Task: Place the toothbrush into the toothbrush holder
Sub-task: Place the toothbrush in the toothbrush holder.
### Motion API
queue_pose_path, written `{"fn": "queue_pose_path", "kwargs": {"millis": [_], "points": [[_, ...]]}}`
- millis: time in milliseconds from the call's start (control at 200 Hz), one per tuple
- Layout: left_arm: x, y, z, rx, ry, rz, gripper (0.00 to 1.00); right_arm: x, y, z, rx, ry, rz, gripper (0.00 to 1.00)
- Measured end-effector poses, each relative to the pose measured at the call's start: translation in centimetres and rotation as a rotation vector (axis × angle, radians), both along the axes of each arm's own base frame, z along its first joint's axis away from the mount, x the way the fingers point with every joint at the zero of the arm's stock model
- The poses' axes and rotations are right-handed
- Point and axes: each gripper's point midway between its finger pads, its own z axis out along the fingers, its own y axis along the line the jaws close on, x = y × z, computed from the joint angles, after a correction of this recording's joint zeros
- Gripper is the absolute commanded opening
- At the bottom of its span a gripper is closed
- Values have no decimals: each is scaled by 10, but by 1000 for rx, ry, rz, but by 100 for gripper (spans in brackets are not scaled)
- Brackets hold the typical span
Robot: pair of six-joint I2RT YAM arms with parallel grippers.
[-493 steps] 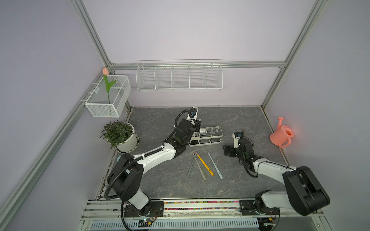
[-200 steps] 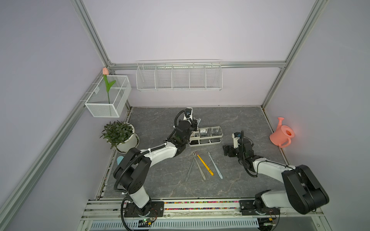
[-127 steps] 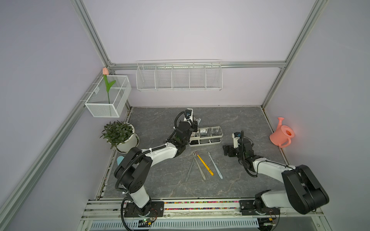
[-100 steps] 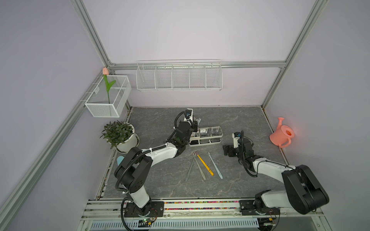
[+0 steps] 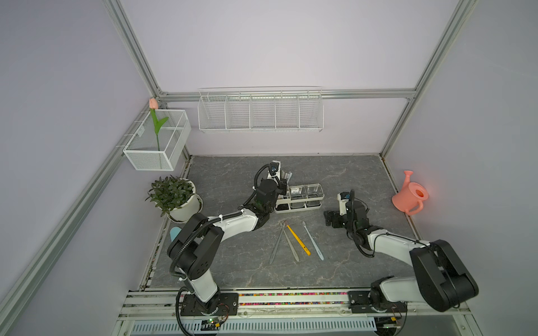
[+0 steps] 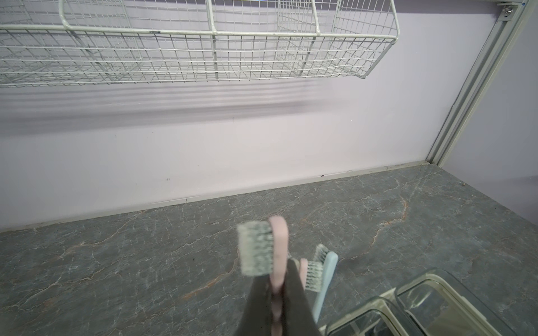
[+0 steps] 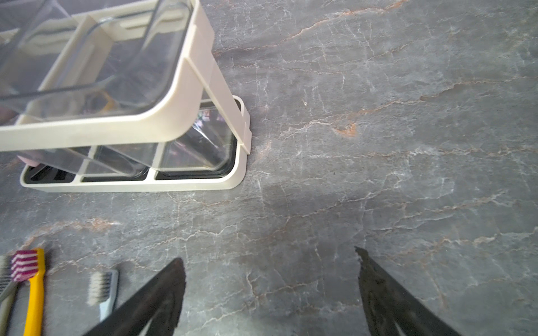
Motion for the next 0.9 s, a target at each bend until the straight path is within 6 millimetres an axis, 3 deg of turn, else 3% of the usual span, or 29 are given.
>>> {"fn": "queue_pose_path", "kwargs": {"millis": [900], "points": [[-5,4,-33,31,47,0,6,-1,0,-1,-2,4,0,94]]}}
